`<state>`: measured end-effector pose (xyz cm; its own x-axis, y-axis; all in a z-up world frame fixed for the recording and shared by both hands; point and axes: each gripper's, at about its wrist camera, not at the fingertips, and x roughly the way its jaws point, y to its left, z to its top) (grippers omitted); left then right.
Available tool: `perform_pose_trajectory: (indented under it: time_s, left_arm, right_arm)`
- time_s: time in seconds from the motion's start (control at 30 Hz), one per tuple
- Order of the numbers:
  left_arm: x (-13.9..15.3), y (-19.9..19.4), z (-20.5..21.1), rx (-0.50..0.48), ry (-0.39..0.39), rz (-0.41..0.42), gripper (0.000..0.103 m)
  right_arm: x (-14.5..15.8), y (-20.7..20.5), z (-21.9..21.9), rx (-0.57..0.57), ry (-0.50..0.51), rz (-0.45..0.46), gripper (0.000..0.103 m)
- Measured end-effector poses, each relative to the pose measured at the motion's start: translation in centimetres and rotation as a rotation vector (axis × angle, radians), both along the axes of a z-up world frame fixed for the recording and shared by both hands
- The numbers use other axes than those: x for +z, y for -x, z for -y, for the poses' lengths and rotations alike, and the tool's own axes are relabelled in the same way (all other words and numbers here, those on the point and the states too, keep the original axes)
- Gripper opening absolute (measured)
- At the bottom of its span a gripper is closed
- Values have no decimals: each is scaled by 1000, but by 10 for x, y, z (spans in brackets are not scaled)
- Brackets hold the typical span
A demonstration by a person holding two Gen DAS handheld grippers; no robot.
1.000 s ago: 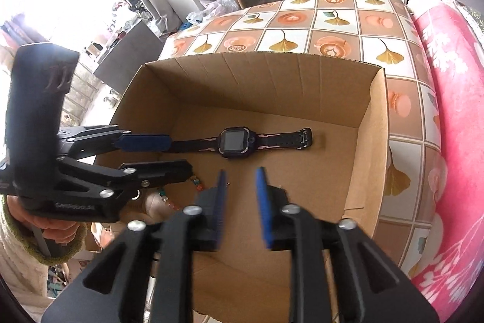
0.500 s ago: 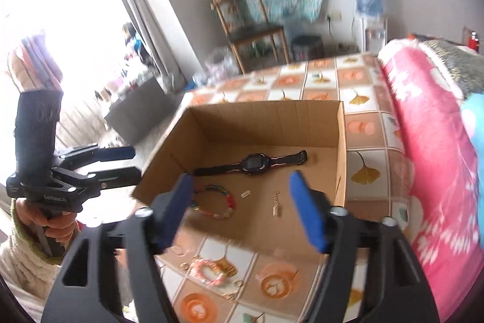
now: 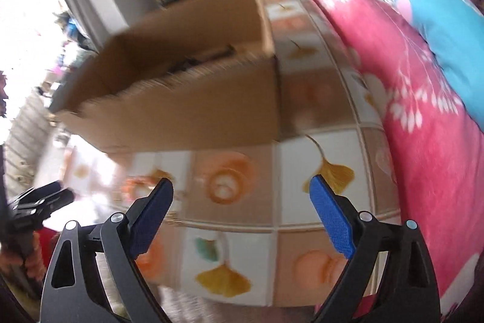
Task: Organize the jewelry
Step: 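Withdraw the right gripper from the box toward the earrings on the table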
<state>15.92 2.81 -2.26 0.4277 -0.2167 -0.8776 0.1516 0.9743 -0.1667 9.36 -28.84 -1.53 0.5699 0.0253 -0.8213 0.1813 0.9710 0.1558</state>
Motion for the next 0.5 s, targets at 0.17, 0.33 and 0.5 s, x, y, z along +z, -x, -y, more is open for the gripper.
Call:
perform_pose_trajectory:
  time_s: [0.17,0.33,0.5]
  left_arm:
    - [-19,-2,1,9,-57,15,91]
    - [-30,-4,5,2,-99,2,91]
    - [-34,1,15,-29,-163,30,93]
  right_arm:
    - [-25,-12,0,-15,110,-55,89]
    - [-39,-18,-4,-15,160,-86,90]
    - [-47,-13,-5,-7,190,-75,97]
